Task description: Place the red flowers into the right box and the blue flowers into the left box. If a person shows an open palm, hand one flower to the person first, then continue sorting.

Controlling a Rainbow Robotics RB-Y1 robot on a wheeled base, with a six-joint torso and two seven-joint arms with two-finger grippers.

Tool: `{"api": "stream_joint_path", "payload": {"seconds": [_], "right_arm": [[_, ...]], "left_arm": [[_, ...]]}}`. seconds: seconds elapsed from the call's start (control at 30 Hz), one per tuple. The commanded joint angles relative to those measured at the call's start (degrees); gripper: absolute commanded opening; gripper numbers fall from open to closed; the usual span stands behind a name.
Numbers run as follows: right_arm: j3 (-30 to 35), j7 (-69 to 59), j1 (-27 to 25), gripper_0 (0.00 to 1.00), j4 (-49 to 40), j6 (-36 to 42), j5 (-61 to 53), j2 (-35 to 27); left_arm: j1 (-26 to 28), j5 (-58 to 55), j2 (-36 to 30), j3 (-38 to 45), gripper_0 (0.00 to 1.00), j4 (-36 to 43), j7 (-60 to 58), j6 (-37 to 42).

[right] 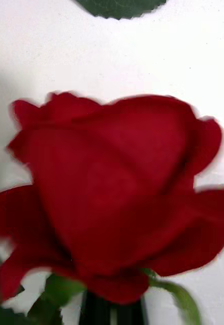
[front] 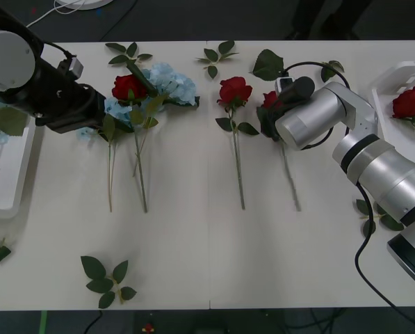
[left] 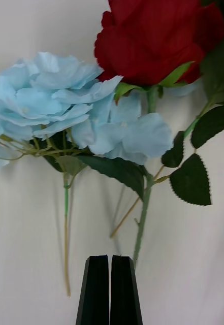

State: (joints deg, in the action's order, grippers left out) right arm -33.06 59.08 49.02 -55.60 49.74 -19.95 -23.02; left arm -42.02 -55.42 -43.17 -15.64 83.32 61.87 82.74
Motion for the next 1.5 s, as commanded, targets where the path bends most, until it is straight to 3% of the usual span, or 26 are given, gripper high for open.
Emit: {"api": "stream_joint_path", "payload": {"seconds": [0.03,0.17,0.33,0.53,0.67,0.73,0.77,0.8,0.83,1.0,1.3,1.5], "right_arm": [[-0.61,-0.90,2.75,0.00,-0.48,-0.52,-0.26,0.88],[-0.61,-0.73,2.84,0.00,-2.67,0.01,-0.44,-1.67],[-0.61,-0.55,2.84,0.00,-10.23,7.83,-2.29,-8.09],[0.36,-0.11,2.75,0.00,-18.14,16.18,-2.90,-17.58],[0.62,0.68,2.75,0.00,-19.11,16.09,-2.81,-24.44],[0.62,1.03,2.84,0.00,-18.93,15.56,-2.55,-27.60],[0.62,1.03,2.84,0.00,-18.93,15.56,-2.55,-27.60],[0.62,1.38,2.84,0.00,-18.50,15.12,-2.64,-30.24],[0.62,1.82,2.84,0.00,-17.70,14.60,-2.64,-32.52],[0.62,2.88,2.84,0.00,-12.96,11.78,-2.55,-37.62],[0.62,5.52,2.84,0.00,4.44,-3.42,-0.62,-39.55],[0.45,11.32,2.66,0.00,8.40,-5.27,-1.05,-39.55]], "left_arm": [[-5.71,4.62,0.11,-3.69,0.00,1.59,-1.75,4.80],[-8.08,10.51,0.11,-10.02,0.00,1.59,-5.62,6.73],[-9.84,14.81,0.11,-15.47,0.00,1.67,-11.42,6.82],[-10.02,18.15,0.11,-16.00,0.00,1.67,-11.59,10.60],[-9.14,19.12,0.11,-16.00,0.01,1.76,-11.15,12.09],[-8.43,20.44,0.11,-16.00,0.26,1.76,-10.27,12.01],[-8.43,20.44,0.11,-16.00,0.26,1.76,-10.27,12.01],[-7.55,22.02,0.11,-16.00,0.57,2.20,-8.78,11.65],[-6.50,23.78,0.11,-16.00,0.69,3.08,-8.52,10.95],[-2.72,26.50,0.11,-15.64,0.88,5.37,-8.25,7.96],[7.65,25.54,0.19,-9.67,0.92,10.99,-7.64,-0.21],[11.34,25.10,1.86,-6.94,0.92,11.87,-7.73,-4.87]]}}
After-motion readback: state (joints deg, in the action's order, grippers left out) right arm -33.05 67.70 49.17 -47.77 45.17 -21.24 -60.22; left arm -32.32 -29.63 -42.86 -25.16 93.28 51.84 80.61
